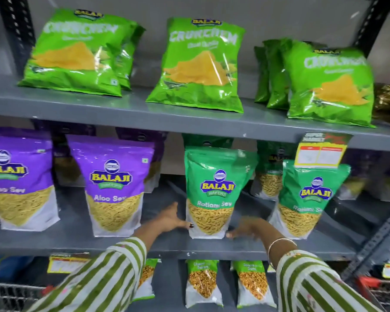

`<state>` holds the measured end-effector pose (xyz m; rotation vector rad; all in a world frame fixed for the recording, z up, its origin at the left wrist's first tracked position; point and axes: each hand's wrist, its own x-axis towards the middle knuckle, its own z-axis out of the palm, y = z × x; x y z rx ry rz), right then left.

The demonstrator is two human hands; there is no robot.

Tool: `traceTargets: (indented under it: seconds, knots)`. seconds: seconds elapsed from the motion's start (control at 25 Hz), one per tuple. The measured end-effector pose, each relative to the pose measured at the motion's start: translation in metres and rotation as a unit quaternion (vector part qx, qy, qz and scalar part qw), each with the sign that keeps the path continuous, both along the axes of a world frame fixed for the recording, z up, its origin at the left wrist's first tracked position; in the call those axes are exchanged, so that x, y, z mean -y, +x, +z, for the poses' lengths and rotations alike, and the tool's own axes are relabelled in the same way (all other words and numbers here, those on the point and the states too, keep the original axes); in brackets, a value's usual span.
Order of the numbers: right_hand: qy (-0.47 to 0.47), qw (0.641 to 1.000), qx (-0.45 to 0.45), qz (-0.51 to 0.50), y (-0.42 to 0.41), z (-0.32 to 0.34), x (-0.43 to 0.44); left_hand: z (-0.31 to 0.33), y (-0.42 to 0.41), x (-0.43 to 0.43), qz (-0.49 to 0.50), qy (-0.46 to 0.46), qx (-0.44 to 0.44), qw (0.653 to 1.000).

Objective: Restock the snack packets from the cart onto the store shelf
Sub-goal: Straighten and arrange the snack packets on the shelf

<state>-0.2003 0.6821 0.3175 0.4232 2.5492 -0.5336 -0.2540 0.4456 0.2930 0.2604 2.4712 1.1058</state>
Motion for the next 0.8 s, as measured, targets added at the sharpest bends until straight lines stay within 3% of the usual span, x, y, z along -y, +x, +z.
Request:
traceTargets:
  seconds: [0.12, 0.32, 0.64, 0.72, 0.8]
  knots:
    - [-0.226, 0.955, -0.171, -0.088, -0.006, -0.030, -0.012, -0.013, 0.005, -0.027, 0.035, 0.084, -0.053, 0.994]
    - [-0.302, 0.908, -0.276, -0.094, -0.013, -0.048, 0.008, -0.019, 0.007, -0.034, 0.068, 0.099, -0.108, 0.987]
    - [-0.306, 0.917, -0.247, -0.070, -0.013, -0.045, 0.006, -0.019, 0.008, -0.024, 0.095, 0.070, -0.092, 0.989]
    - [-0.251, 0.945, -0.202, -0.060, -0.005, -0.033, -0.010, -0.015, 0.013, -0.024, 0.085, 0.006, -0.060, 0.995]
    - [-0.183, 0.978, -0.094, -0.015, 0.006, -0.019, -0.043, -0.003, 0.021, -0.031, 0.008, -0.145, -0.009, 0.989]
